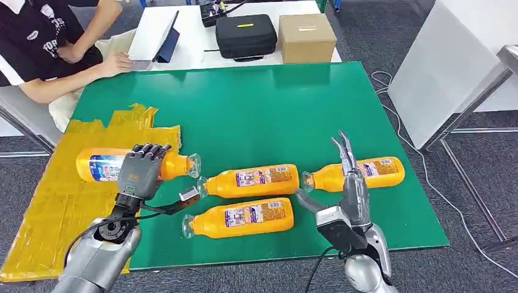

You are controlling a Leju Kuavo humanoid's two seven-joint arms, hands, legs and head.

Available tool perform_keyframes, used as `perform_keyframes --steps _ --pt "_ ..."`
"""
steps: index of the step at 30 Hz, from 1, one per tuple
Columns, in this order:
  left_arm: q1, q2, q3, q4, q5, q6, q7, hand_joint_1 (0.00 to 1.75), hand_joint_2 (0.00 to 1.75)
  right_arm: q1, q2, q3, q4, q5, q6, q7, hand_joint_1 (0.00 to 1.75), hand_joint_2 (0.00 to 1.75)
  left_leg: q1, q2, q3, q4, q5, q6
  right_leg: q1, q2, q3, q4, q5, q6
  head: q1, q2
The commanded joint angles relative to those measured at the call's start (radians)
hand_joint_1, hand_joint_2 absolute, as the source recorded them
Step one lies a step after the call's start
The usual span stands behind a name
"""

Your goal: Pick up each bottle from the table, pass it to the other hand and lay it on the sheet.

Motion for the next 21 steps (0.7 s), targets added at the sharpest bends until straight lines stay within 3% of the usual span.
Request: perform_keyframes --steps 1,7,10,13,21 --pt "-0.042 0.02 0.13 0.132 0.025 0.003 -0.003 1.75 1.75 0.001 0.006 -0.009 0.038 -0.012 0.009 -0.001 0.0 1.75 0.002 0.002 0.006 0.0 -0.003 -0.003 0.002 0.001 0.006 -0.002 -0.001 0.0 0.0 0.0" --pt "-0.044 0.017 0.13 0.134 0.024 0.003 -0.004 1.75 1.75 -0.002 0.005 -0.009 0.038 -0.012 0.011 -0.001 0.0 1.75 0.001 0.0 0.001 0.0 0.0 -0.001 0.001 -0.001 0.002 -0.001 0.0 0.0 0.0 0.0" --pt "-0.056 0.009 0.196 0.157 0.033 -0.005 0.016 1.75 1.75 -0.015 0.006 -0.009 0.053 -0.018 0.02 0.001 0.0 1.75 0.001 0.001 0.002 0.0 -0.001 -0.001 0.001 0.0 0.002 -0.001 0.0 0.0 0.0 0.0" --pt "-0.068 0.018 0.268 0.154 0.145 -0.101 -0.043 1.75 1.75 -0.025 0.014 -0.009 0.075 -0.018 0.023 0.0 0.0 1.75 0.002 0.001 0.004 0.0 -0.002 -0.002 0.002 0.0 0.005 -0.002 -0.001 0.0 0.0 0.0" --pt "-0.047 0.047 0.314 0.082 0.118 -0.224 -0.015 1.75 1.75 -0.044 0.032 -0.007 0.088 -0.013 0.076 0.006 0.0 1.75 0.001 0.001 0.0 0.0 0.0 -0.001 0.001 0.0 0.0 -0.001 0.0 0.0 0.0 0.0"
